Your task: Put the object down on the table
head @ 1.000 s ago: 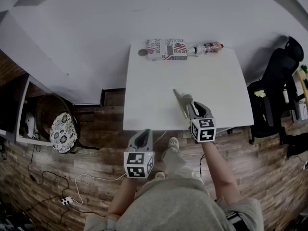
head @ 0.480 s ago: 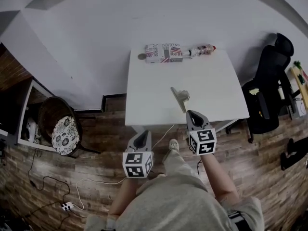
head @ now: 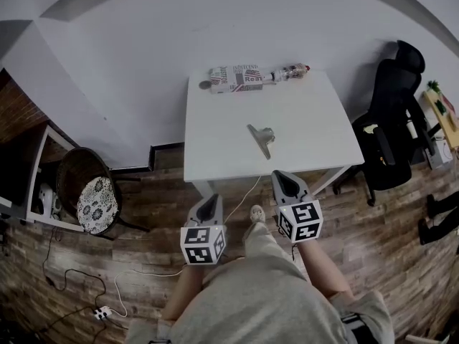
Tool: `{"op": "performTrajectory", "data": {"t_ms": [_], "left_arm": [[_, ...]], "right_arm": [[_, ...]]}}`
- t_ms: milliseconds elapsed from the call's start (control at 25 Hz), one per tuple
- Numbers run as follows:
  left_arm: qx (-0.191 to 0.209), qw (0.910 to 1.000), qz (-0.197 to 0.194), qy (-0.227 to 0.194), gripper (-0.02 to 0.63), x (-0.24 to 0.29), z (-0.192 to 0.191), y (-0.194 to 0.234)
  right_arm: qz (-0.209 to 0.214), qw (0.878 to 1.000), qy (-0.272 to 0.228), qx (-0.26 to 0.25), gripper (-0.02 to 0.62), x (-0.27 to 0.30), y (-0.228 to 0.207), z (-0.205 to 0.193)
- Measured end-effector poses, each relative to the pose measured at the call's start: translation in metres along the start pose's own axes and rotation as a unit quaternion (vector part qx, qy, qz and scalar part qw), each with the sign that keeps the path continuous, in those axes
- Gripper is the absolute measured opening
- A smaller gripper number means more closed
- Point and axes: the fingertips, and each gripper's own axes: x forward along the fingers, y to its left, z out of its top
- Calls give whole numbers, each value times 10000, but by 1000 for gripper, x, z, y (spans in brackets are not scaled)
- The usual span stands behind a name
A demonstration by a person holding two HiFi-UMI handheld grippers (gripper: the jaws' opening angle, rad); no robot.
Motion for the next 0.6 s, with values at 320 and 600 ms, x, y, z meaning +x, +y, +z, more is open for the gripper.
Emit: {"op": "performTrajectory", "data": {"t_ms": [320, 600], "left_arm": [[40, 10000, 3, -18, 15, -12, -6, -5], [80, 10000, -13, -34, 15, -13, -4, -8]], "right_arm": [[76, 9999, -129, 36, 3, -22, 14, 1], [139, 9998, -130, -11, 2, -28, 16, 4]]}}
